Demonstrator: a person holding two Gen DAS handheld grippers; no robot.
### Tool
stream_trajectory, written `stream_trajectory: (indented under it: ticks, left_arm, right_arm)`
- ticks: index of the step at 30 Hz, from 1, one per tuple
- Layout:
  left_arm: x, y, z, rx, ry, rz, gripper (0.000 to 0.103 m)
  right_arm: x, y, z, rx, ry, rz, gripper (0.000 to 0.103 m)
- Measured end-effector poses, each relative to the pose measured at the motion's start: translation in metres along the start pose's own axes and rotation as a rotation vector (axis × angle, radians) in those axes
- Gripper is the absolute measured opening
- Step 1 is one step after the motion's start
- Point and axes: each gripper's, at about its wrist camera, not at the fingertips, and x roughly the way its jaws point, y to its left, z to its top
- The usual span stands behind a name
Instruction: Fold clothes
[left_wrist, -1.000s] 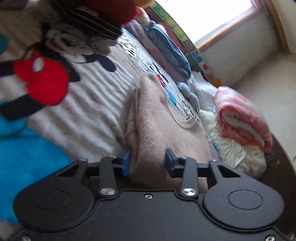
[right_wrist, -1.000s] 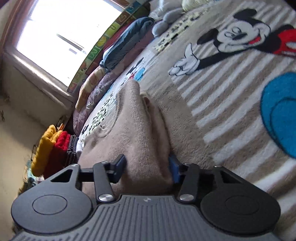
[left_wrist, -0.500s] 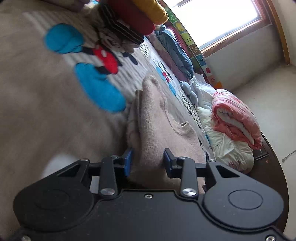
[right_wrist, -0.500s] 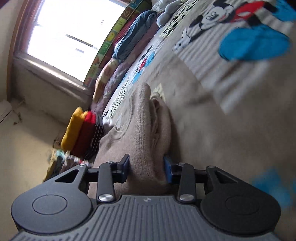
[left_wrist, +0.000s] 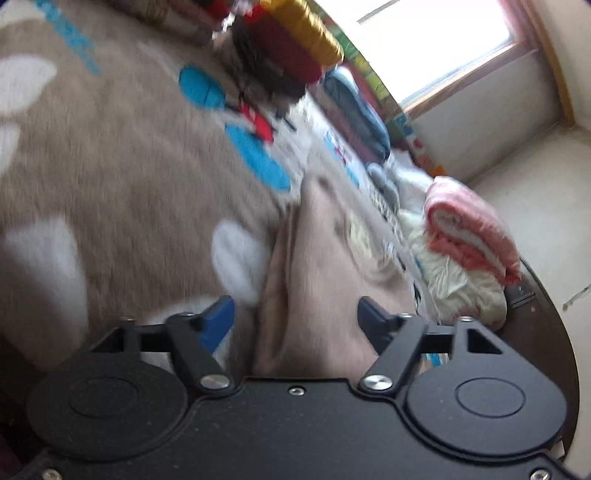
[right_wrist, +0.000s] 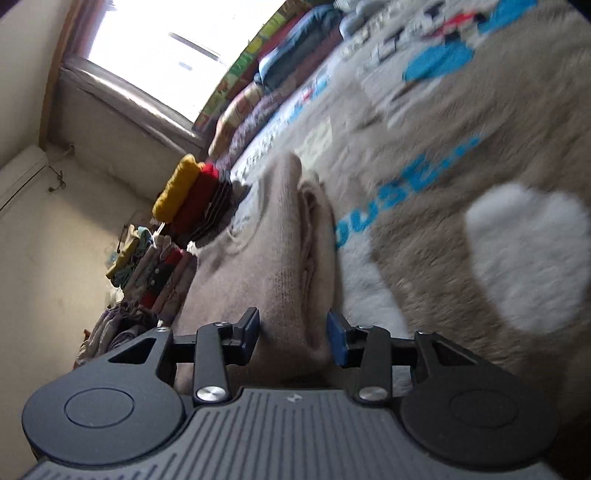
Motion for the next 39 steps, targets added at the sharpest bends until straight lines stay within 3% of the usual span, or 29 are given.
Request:
stream_trajectory:
  ticks: [2,6,13,16,20,23,25,30,35,39]
  left_arm:
    - [0.006,0.002,0.005,0.002,-0.003,-0.014,0.074]
    - [0.03,0.001,0.015,0.024,0.027,-0.025,0.074]
    - [0.062,-0.006,0.02,0.094,0.047,-0.049,0.073]
    - [0.072,-0.007,0.021,0.12,0.055,-0.062,0.066]
    - [0.078,-0.006,0.024,0.108,0.068,-0.087,0.05]
    - [0.075,-0.007,0.025,0.09,0.069,-0.108,0.039]
    - [0.069,-0.01,0.024,0.059,0.06,-0.132,0.035]
    - [0.055,-0.035,0.018,0.055,0.053,-0.197,0.033]
    - [0.069,-0.074,0.008,0.099,0.114,-0.262,0.033]
    - [0.107,-0.122,-0.002,0.163,0.194,-0.342,0.033]
  right_arm:
    - [-0.001,0.003,0.003,-0.044,-0.019,-0.009,0.059]
    - [0.02,0.003,0.015,-0.103,-0.022,-0.025,0.064]
    - [0.063,-0.023,0.031,0.022,-0.004,0.034,0.066]
    - [0.082,-0.025,0.041,0.039,0.026,0.061,0.061]
    - [0.09,-0.028,0.045,0.045,0.047,0.105,0.059]
    - [0.096,-0.03,0.047,0.05,0.062,0.139,0.041]
    - [0.099,-0.032,0.049,0.058,0.068,0.164,0.038]
    - [0.082,-0.036,0.045,0.145,0.033,0.27,0.036]
    - [0.045,-0.042,0.05,0.17,-0.011,0.327,0.036]
    - [-0.005,-0.059,0.066,0.192,-0.121,0.348,0.036]
